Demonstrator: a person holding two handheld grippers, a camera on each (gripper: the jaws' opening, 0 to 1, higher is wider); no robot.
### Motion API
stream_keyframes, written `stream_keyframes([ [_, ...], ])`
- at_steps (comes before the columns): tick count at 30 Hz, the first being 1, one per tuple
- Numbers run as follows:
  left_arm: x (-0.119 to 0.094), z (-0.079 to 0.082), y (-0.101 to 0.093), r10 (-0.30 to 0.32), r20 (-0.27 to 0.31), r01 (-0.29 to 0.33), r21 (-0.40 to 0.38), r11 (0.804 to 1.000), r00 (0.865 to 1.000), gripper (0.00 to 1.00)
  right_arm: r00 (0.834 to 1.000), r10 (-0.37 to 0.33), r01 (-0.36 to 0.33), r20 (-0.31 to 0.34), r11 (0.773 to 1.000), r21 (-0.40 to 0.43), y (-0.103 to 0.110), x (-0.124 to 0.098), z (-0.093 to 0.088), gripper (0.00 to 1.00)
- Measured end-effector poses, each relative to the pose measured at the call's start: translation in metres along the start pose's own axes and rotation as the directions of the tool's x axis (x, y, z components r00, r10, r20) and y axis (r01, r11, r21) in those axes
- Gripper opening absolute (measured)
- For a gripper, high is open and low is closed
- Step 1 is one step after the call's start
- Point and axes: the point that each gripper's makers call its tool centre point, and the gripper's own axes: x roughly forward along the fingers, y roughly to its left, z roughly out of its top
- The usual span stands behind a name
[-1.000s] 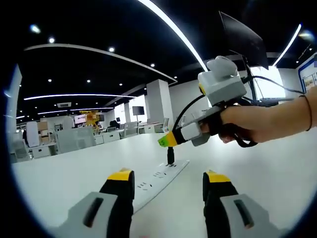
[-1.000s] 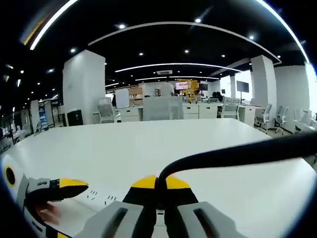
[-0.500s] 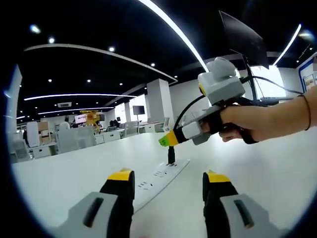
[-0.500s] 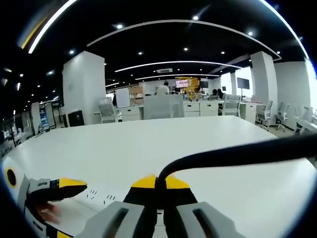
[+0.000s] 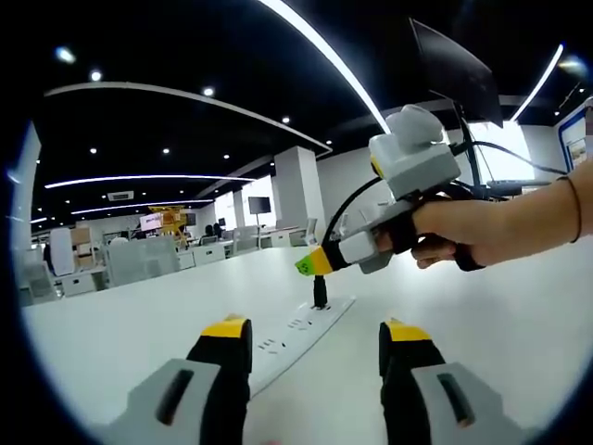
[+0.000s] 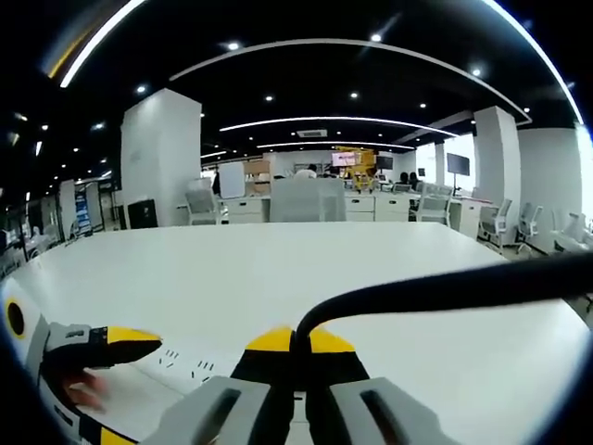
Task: Find the data cable on the table. Grasp the USB connector end of the cable and insert it into the USB port on the table
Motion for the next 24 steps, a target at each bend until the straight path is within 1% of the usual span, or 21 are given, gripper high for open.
stream_keyframes([
  [1,0.0,0.0,0.0,0.001,-0.001,-0.001,0.0,1.0,1.0,0.55,1.0,0.004,-0.004,0.003,1.0,0.017,-0.001,0.0,0.0,0.03],
  [2,0.0,-0.001,0.0,0.001,-0.002,-0.001,0.0,1.0,1.0,0.55,1.0,0.015,-0.016,0.013,0.998,0.054,-0.001,0.001,0.0,0.03],
  [4,0.0,-0.001,0.0,0.001,-0.005,-0.001,0.001,1.0,1.0,0.55,1.0,0.015,-0.015,0.017,0.999,0.038,-0.002,0.001,0.0,0.03],
  [8,0.0,-0.001,-0.001,0.001,-0.005,-0.001,0.001,1.0,1.0,0.55,1.0,-0.001,0.002,0.01,0.998,-0.061,0.007,0.001,0.0,0.03],
  [14,-0.001,-0.001,-0.001,0.002,-0.005,-0.002,-0.002,1.0,1.0,0.55,1.0,-0.01,0.011,0.019,0.997,-0.079,0.008,-0.001,-0.002,0.03],
  [16,-0.001,-0.002,-0.001,0.002,-0.005,-0.002,-0.002,1.0,1.0,0.55,1.0,0.005,-0.004,0.028,0.999,-0.032,0.007,-0.002,-0.002,0.03],
  [17,-0.001,-0.001,-0.001,0.002,-0.004,-0.002,-0.002,1.0,1.0,0.55,1.0,0.006,-0.005,0.029,1.0,-0.031,0.005,-0.002,-0.002,0.03],
  [20,-0.001,-0.001,-0.001,0.004,-0.004,-0.004,-0.004,1.0,1.0,0.55,0.999,0.019,-0.022,0.048,0.998,0.054,0.003,-0.002,-0.001,0.03],
  [24,-0.001,-0.001,-0.001,0.003,-0.006,-0.003,-0.003,1.0,1.0,0.55,0.998,0.02,-0.024,0.065,0.998,0.064,0.002,-0.001,-0.001,0.03],
])
